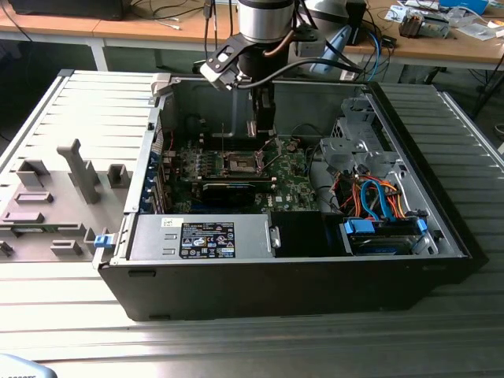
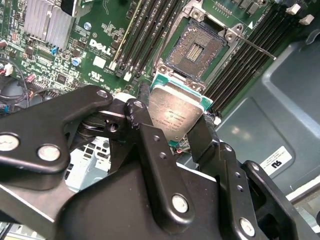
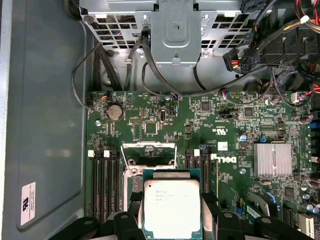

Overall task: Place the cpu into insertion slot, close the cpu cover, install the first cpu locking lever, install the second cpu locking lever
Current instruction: 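Place the cpu into insertion slot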

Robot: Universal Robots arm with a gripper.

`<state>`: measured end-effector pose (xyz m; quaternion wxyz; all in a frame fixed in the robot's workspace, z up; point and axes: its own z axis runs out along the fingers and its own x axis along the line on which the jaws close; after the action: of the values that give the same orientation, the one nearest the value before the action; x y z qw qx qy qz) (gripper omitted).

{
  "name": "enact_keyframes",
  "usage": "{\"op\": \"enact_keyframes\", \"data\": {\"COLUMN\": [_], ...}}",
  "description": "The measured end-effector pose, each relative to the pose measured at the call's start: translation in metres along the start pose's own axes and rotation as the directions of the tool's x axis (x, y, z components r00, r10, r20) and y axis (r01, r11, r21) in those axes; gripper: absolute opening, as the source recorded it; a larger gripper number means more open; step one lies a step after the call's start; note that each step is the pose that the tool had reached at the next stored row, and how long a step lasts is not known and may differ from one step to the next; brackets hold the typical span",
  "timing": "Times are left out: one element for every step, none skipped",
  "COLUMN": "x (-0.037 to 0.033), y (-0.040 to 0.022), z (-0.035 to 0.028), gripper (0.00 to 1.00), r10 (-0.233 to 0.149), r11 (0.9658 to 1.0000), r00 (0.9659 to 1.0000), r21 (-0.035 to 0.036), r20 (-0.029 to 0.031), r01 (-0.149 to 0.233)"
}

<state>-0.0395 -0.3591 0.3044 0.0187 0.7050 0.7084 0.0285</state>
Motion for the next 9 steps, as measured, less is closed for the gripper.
{"op": "enact_keyframes", "data": {"x": [0.0000, 0.0000, 0.0000, 0.0000, 0.0000, 0.0000, 0.0000, 0.0000, 0.0000], "y": [0.0000, 0.0000, 0.0000, 0.0000, 0.0000, 0.0000, 0.0000, -0.0001, -0.0004], "z": [0.0000, 0.0000, 0.0000, 0.0000, 0.0001, 0.0000, 0.0000, 0.0000, 0.0001], "gripper": [0.55, 0.55, 0.55, 0.55, 0.55, 0.55, 0.55, 0.55, 0.55], "r10": [0.003, 0.003, 0.003, 0.003, 0.003, 0.003, 0.003, 0.003, 0.003], "r11": [1.0000, 1.0000, 1.0000, 1.0000, 1.0000, 1.0000, 1.0000, 1.0000, 1.0000], "r00": [1.0000, 1.0000, 1.0000, 1.0000, 1.0000, 1.0000, 1.0000, 1.0000, 1.0000], "r21": [0.0000, -0.0001, -0.0001, -0.0001, -0.0001, 0.0000, -0.0001, 0.0000, -0.0001], "r20": [0.0002, 0.0002, 0.0002, 0.0003, 0.0002, 0.0002, 0.0002, 0.0003, 0.0003], "r01": [-0.003, -0.003, -0.003, -0.003, -0.003, -0.003, -0.003, -0.003, -0.003]}}
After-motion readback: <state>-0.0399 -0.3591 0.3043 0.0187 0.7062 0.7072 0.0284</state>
